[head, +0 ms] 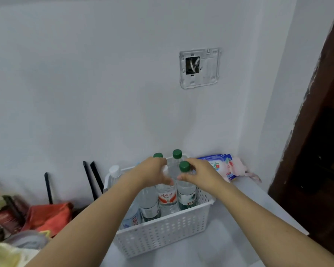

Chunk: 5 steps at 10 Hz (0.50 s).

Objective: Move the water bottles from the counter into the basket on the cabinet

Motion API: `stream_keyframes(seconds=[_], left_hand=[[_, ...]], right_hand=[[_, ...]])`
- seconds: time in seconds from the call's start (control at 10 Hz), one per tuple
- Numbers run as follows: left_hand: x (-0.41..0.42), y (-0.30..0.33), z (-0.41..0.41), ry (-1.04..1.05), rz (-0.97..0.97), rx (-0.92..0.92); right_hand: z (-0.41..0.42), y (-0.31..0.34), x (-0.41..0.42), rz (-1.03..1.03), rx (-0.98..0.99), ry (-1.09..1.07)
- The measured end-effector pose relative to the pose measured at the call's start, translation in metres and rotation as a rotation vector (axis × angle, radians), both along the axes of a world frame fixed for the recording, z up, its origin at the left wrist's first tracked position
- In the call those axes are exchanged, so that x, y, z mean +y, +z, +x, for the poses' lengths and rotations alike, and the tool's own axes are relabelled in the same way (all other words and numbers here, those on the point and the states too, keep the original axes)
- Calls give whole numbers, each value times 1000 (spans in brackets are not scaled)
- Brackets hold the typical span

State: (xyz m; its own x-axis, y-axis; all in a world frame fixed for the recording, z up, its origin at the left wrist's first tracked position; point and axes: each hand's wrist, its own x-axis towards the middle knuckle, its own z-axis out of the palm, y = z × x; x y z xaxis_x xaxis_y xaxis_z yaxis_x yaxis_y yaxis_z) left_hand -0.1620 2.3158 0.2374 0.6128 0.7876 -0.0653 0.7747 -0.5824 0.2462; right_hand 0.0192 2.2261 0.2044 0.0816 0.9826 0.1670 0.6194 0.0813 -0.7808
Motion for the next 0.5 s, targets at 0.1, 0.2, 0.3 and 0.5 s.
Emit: stream_keyframes(seconds=[0.1, 0.2, 0.3, 0.5], left_hand=[[-3, -5, -1, 12, 3, -9], [-11, -2, -3, 22, 25, 35], [-23, 4, -8, 44, 76, -8], [-48, 1, -32, 138, 271, -281]], right_hand=[[-1, -2, -3, 1, -13, -20], [-7, 2, -10, -29, -83, -49], [-15, 10, -20, -27, -244, -75], [-30, 28, -47, 81, -356, -152]])
